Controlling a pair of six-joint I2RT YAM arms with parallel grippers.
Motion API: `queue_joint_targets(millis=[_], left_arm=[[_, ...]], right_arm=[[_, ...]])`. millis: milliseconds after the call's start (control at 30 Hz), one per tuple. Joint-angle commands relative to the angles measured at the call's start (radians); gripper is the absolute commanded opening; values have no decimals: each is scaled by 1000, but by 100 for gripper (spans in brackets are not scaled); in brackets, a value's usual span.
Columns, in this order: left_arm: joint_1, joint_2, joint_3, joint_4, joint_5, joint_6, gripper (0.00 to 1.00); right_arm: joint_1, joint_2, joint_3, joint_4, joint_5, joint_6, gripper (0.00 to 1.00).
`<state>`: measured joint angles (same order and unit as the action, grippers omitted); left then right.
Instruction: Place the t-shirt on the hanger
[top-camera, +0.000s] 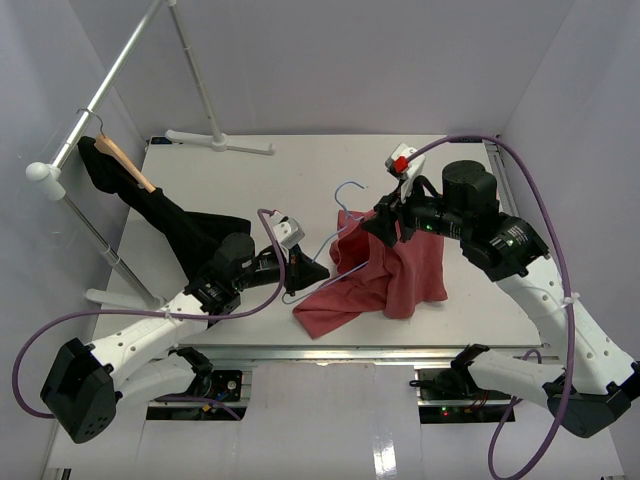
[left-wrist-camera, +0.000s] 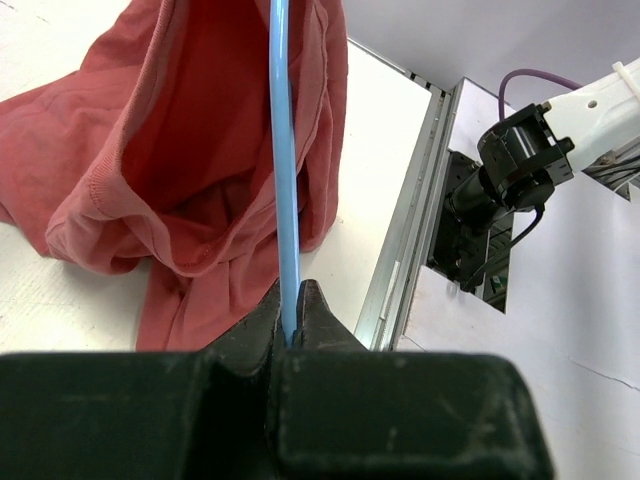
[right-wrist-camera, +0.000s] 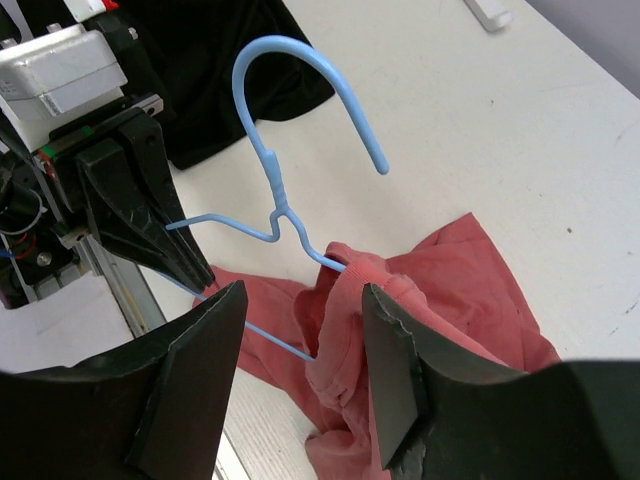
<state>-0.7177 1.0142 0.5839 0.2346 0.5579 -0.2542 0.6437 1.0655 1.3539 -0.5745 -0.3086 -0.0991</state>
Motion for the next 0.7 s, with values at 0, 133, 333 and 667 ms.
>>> queue_joint_targets(millis=[0,133,333,667], left_arm=[[-6,-42,-23,106,22,0,0],[-6,-75,-67,140,19,-8,0],[-6,-125,-91,127,34,-20,0],[-11,-238,-128,138,51,-43,0]], right_arm=[[5,-43,13,21,19,-127,59],[5,-101,-58,75,-19,-382,63],[-25,-34,34,-133,-141,-564,63],[-104,81,133,-270,-302,-665,61]])
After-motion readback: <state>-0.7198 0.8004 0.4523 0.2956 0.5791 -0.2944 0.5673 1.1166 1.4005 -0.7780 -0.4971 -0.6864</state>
